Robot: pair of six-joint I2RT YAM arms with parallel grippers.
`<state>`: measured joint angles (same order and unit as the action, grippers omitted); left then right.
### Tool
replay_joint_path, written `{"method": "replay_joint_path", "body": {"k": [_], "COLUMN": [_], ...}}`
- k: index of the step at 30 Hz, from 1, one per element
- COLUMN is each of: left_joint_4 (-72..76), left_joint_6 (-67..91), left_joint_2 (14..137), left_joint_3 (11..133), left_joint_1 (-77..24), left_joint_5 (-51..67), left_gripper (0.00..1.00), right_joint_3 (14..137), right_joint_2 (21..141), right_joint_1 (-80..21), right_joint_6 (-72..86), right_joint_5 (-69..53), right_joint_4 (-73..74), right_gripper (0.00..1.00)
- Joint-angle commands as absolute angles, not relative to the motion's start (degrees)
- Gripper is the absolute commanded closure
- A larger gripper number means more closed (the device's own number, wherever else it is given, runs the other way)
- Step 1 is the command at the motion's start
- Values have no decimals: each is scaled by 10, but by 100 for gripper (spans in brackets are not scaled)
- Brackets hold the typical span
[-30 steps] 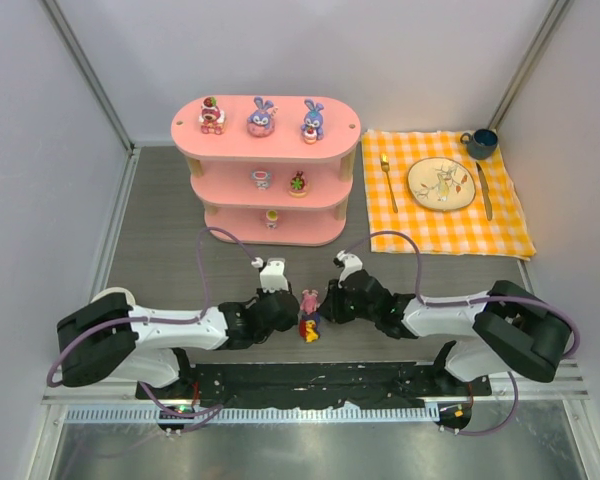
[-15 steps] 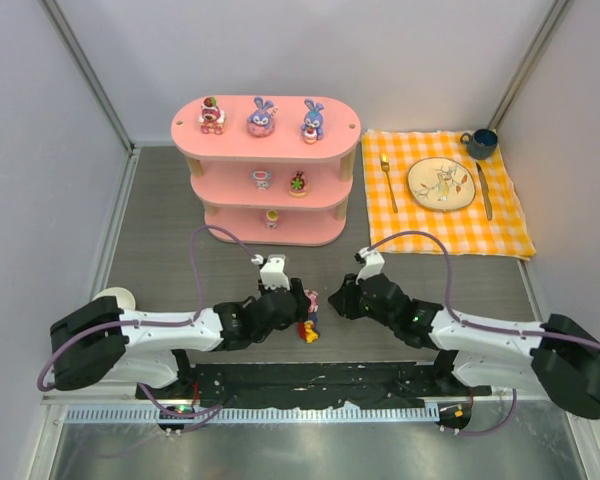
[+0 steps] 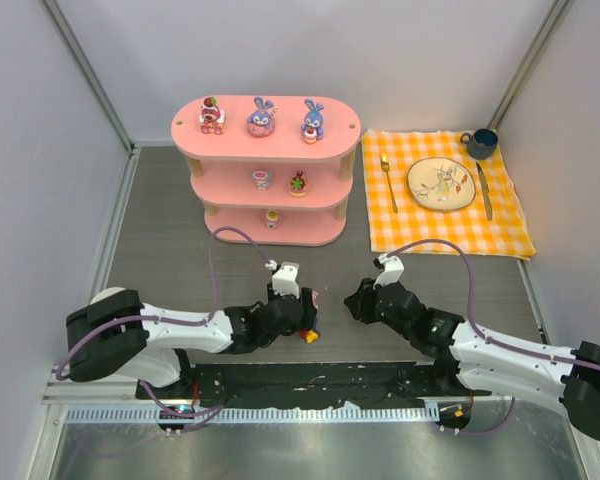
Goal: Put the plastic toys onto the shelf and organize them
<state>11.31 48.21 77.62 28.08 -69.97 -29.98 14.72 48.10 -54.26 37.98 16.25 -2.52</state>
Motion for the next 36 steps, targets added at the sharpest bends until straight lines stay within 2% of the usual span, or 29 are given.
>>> {"method": "replay_joint_path", "body": {"k": [1, 9, 13, 19, 24, 27, 30, 31, 32, 33, 36], "left_joint_4": [128, 128, 127, 124, 121, 109, 103, 99, 96, 92, 81], "left_joint_6": [469, 462, 459, 458, 460, 460, 459, 456, 454, 451, 429], "left_joint_2": [794, 816, 824, 836, 839, 841, 840, 838, 838, 835, 828], "left_joint_3": [305, 321, 328, 332, 334, 338, 338, 338, 339, 341, 347], "left_joint_1": [-708, -714, -715, -718, -718, -719, -721, -720, -721, -721, -722], "left_joint_5": [-321, -332, -338, -338, -340, -345, -351, -353, -363, -367, -382], "left_gripper": [40, 42, 46, 58, 60, 66, 81, 92, 97, 100, 100], "right_joint_3": [142, 141, 140, 139, 139, 138, 138, 138, 138, 138, 137], "right_joint_2": [458, 447, 444, 435, 434, 434, 433, 433, 433, 434, 435], "right_joint_1": [-541, -538, -539, -537, -537, -537, -536, -536, -536, -536, -536], "right_joint_6": [389, 388, 387, 386, 385, 385, 387, 386, 386, 387, 388], "right_joint_5": [185, 188, 188, 189, 186, 185, 185, 185, 185, 185, 184], "right_joint_4": [-13, -4, -4, 18, 20, 21, 22, 22, 23, 23, 23], "right_gripper": [68, 67, 66, 66, 65, 65, 65, 65, 65, 65, 65]}}
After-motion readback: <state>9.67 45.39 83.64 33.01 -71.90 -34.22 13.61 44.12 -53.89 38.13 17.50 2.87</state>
